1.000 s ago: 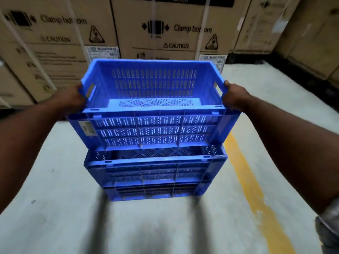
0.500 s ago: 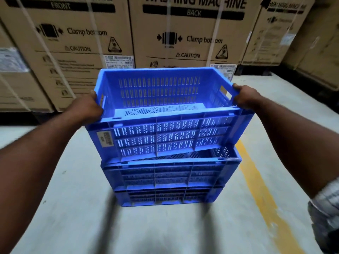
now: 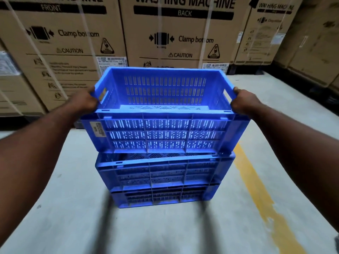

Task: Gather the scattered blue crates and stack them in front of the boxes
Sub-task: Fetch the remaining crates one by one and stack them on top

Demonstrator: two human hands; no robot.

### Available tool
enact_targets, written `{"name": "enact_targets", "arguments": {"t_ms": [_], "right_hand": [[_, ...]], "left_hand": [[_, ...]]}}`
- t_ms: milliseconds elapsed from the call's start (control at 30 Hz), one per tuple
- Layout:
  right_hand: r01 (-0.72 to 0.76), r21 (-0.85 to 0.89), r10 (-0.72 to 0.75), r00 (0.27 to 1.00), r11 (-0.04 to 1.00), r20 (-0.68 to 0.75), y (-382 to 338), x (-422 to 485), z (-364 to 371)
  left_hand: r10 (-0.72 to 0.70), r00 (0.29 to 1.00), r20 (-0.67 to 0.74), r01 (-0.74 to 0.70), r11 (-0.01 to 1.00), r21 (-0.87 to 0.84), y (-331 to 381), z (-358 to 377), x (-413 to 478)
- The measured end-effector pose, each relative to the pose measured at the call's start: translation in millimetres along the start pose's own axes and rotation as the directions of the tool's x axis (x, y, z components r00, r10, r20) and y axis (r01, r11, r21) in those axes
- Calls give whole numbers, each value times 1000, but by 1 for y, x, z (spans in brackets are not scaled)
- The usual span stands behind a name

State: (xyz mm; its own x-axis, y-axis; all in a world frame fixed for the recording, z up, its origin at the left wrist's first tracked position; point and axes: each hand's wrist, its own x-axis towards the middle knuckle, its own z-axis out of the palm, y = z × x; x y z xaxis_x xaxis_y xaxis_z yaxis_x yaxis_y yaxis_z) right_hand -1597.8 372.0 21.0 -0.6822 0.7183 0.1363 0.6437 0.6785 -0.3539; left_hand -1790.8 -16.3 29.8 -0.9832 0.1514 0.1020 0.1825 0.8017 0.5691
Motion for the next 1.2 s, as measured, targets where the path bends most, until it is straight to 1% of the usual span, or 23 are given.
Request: {"name": "enact_targets", "arguments": {"t_ms": [67, 100, 167, 200, 333, 533, 633, 800, 1033, 1200], "right_hand": [[-13, 52, 16, 998, 999, -58, -3, 0, 1], [-10, 84, 19, 994, 996, -110, -3, 0, 1], [40, 123, -13, 977, 992, -212, -2, 2, 0], [64, 124, -35, 975, 990, -221, -2, 3, -1], [44, 154, -25, 992, 987, -122, -1, 3, -5], [16, 169, -2, 997, 985, -83, 1, -9, -13], [15, 159, -2, 997, 987, -77, 5, -13, -14], [19, 147, -5, 996, 989, -92, 0, -8, -10], [-3, 156, 21, 993, 988, -113, -12, 16, -1], [-8, 182, 30, 993, 983, -119, -16, 27, 3]], "left_hand": [[19, 998, -63, -17, 1000, 25, -4, 0, -6], [28, 996, -90, -26, 999, 22, -6, 0, -8], [46, 994, -102, -46, 999, 0, -10, 0, -12], [47, 995, -90, -48, 999, -13, -14, 0, -14], [14, 999, -38, -16, 999, -37, -19, -7, -23], [14, 1000, -28, -13, 1000, 20, -16, -9, -26], [52, 998, -30, -50, 996, 68, -9, -8, -21], [46, 997, -56, -40, 995, 96, -2, -3, -8], [50, 995, -90, -45, 997, 63, -5, 5, 6], [14, 991, -130, -8, 999, 43, -4, 10, 9]]}}
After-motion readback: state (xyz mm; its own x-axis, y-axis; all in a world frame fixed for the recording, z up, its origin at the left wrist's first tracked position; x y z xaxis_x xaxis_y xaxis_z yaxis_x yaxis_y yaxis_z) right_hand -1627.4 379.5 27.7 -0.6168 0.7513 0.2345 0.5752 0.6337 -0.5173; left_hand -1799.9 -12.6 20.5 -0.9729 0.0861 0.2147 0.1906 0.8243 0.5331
